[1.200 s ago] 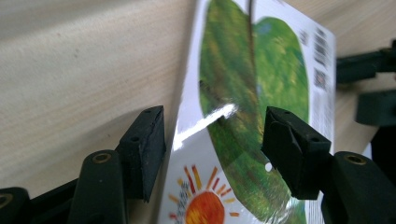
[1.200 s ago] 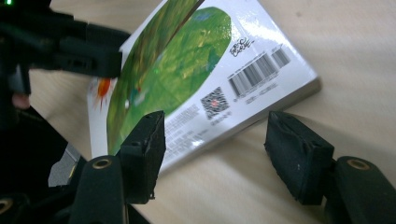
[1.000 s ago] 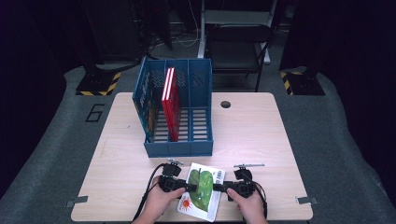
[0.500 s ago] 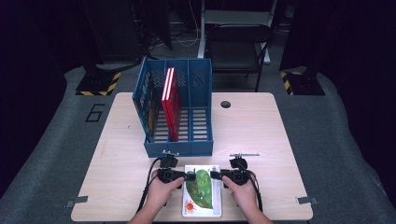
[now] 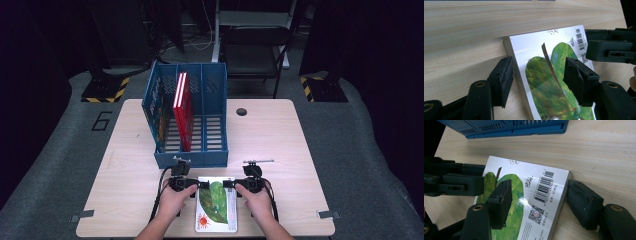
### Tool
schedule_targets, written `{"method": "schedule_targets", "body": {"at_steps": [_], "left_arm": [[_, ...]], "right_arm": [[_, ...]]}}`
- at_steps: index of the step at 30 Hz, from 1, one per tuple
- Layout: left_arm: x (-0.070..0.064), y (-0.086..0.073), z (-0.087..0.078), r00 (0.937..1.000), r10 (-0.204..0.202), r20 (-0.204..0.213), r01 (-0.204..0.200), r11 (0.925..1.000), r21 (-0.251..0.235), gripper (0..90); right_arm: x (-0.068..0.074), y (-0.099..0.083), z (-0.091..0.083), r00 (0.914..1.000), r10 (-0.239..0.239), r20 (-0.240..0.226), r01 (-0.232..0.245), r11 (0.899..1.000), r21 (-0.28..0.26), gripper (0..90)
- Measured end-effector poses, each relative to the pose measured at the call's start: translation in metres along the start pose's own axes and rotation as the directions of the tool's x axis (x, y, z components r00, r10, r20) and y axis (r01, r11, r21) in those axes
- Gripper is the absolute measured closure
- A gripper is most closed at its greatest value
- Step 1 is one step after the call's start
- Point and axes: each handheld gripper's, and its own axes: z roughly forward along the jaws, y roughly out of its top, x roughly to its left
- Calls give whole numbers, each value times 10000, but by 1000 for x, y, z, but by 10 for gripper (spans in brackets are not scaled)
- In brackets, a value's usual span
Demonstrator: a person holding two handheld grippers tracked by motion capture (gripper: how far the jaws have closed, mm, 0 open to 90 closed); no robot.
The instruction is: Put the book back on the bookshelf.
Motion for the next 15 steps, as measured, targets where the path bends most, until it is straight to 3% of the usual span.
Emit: {"method": "schedule_targets", "body": {"at_steps": [6,7,15], "left_arm": [[-3,1,-3,9997,215,-68,-215,9998,-14,408],[-5,1,-6,9999,149,-78,-151,9997,-206,409],[-15,3,-23,9986,525,26,-523,9967,-622,409]], "right_arm": [[2,1,-5,9994,310,-155,-311,9995,-69,400],[1,1,-6,9998,71,-179,-75,9998,-205,401],[12,4,-21,9992,-213,-339,190,9975,-681,404]]}}
